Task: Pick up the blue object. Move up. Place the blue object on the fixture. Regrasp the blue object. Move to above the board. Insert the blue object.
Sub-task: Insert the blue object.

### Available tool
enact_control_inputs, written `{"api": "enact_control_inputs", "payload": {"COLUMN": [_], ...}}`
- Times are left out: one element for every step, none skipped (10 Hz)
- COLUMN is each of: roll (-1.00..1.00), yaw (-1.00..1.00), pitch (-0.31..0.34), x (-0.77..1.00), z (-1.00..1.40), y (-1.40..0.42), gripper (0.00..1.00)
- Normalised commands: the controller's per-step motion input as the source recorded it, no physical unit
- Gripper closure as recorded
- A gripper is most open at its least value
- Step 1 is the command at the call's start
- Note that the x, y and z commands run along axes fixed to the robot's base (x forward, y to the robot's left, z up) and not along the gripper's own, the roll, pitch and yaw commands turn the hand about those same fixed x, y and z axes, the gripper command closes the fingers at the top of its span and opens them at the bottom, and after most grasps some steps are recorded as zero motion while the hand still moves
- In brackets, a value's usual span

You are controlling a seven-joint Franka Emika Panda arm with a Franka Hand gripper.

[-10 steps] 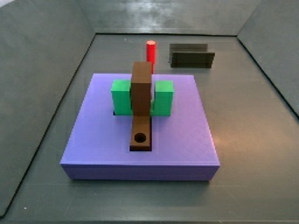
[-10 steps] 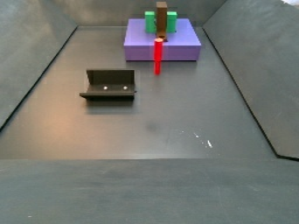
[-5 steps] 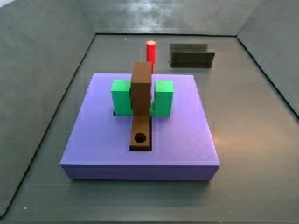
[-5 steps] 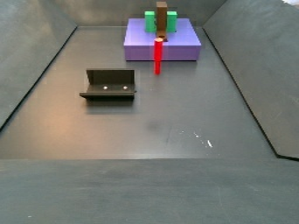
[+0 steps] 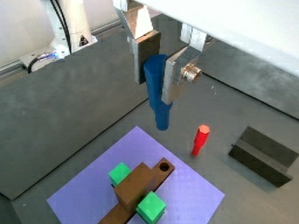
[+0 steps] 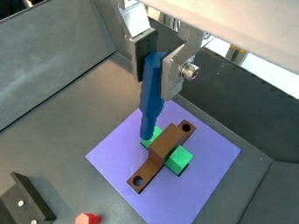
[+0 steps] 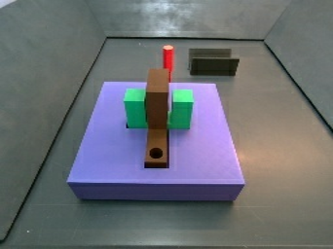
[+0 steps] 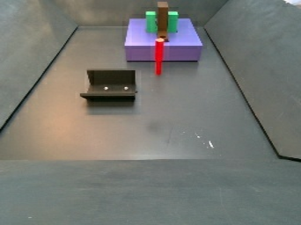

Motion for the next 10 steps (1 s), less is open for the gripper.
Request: {"api": "enact_control_inputs", "payload": {"roll": [-0.46,-0.43,-0.44,-0.36,-0.11,-0.06,-0.18,-0.17,-0.19,-0.24], "yaw": [0.08,0.08,0.08,0.21,0.27,0.25,0.20,0.15,0.17,0.11], "pitch": [-0.044,-0.039,-0.033,-0.029,-0.046,0.000,0.024,0.017,0.000,0.000], "x": [0.00,0.00,0.00,0.00,-0.11,-0.07,-0.13,0.00,0.15,0.25], "z": [-0.32,-0.37,-0.35,-0.45,-0.80,-0.96,-0.75,-0.77,-0.81,-0.73], "y": [0.63,0.75,0.74,0.21,-0.28,-0.41,-0.36,-0.14,0.08,0.27], "gripper": [1.00,1.00,1.00,1.00,1.00,1.00,1.00,1.00,1.00,1.00]}}
